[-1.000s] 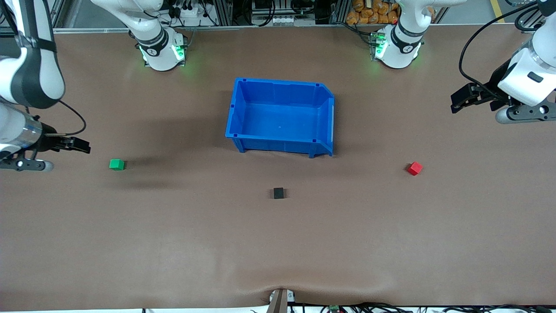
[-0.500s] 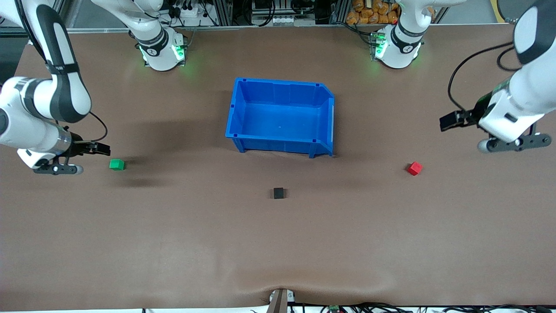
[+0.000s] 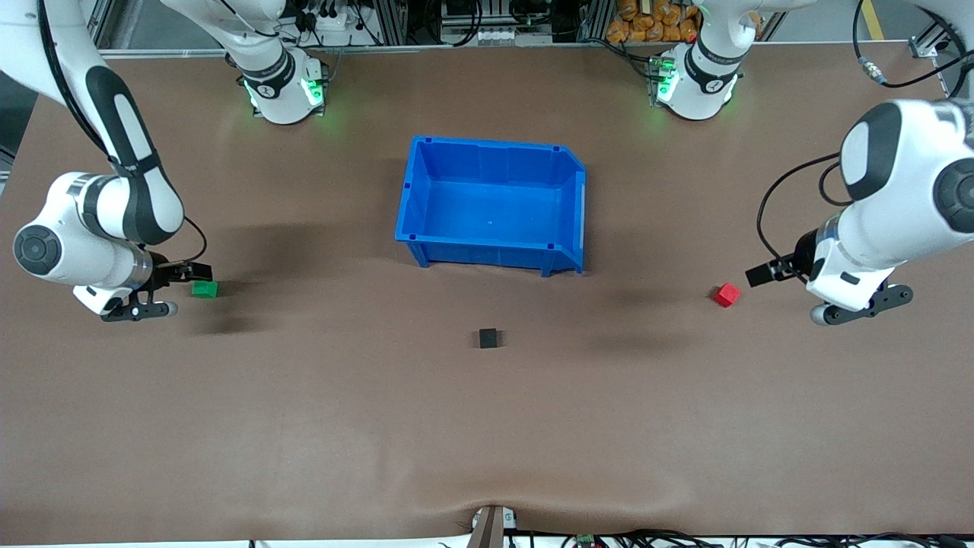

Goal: Attach green and red cubes to black cube
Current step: 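Lower and close the right gripper on the green cube while the left grasps red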

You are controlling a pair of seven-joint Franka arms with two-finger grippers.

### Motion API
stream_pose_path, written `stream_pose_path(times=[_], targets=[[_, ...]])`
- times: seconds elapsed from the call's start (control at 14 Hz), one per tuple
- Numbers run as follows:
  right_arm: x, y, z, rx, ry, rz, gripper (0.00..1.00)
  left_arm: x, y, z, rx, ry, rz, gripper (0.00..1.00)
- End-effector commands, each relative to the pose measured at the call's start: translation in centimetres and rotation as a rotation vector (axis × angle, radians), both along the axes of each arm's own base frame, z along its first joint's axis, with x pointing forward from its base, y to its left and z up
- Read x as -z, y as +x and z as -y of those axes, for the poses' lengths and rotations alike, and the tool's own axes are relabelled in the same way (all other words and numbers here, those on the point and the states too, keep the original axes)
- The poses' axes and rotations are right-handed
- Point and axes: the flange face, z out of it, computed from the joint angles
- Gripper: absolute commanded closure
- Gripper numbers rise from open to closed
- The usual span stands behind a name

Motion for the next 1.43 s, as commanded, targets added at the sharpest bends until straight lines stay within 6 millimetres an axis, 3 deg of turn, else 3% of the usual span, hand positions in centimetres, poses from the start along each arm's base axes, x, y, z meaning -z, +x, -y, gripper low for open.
stream_pose_path(times=[0.0,0.21,0.43,0.5,0.57,0.71,0.86,0.93,1.0,1.14,1.36], targets=[[1.7,0.1,0.4,-0.017,0.009,-0.005,0.0,2.7,-1.4,-0.8,-0.115,0.019,0.03,0.0],[4.1,-0.2,0.4,-0.016,0.012,-0.012,0.0,6.2,-1.2,-0.7,-0.213,0.025,0.019,0.0],[4.7,-0.7,0.2,-0.002,0.015,-0.025,0.0,9.5,-0.8,-0.7,-0.329,0.035,-0.003,0.0],[4.8,-0.7,0.1,0.001,0.015,-0.026,0.06,10.2,-0.6,-0.7,-0.367,0.037,-0.001,0.0],[4.8,-0.7,0.1,0.013,0.012,-0.028,0.25,11.2,-0.4,-0.7,-0.426,0.04,0.004,0.0],[4.7,-0.7,0.0,0.03,0.008,-0.028,0.46,12.6,-0.3,-1.0,-0.498,0.045,0.007,0.0],[4.6,-0.5,0.0,0.033,0.006,-0.023,0.7,13.9,-0.7,-3.2,-0.532,0.043,0.012,0.0],[4.5,-0.4,-0.1,0.043,0.003,-0.022,0.94,14.8,-1.2,-3.8,-0.534,0.043,0.028,0.0],[4.3,-0.4,0.0,0.048,0.002,-0.019,1.0,16.0,-1.8,-4.2,-0.512,0.058,0.05,0.0],[4.1,-0.4,-0.3,0.042,0.003,-0.023,1.0,18.0,-2.3,-6.5,-0.506,0.082,0.073,0.0],[4.1,-0.2,-1.0,0.01,0.007,-0.023,1.0,19.3,-2.4,-6.8,-0.518,0.082,0.056,0.0]])
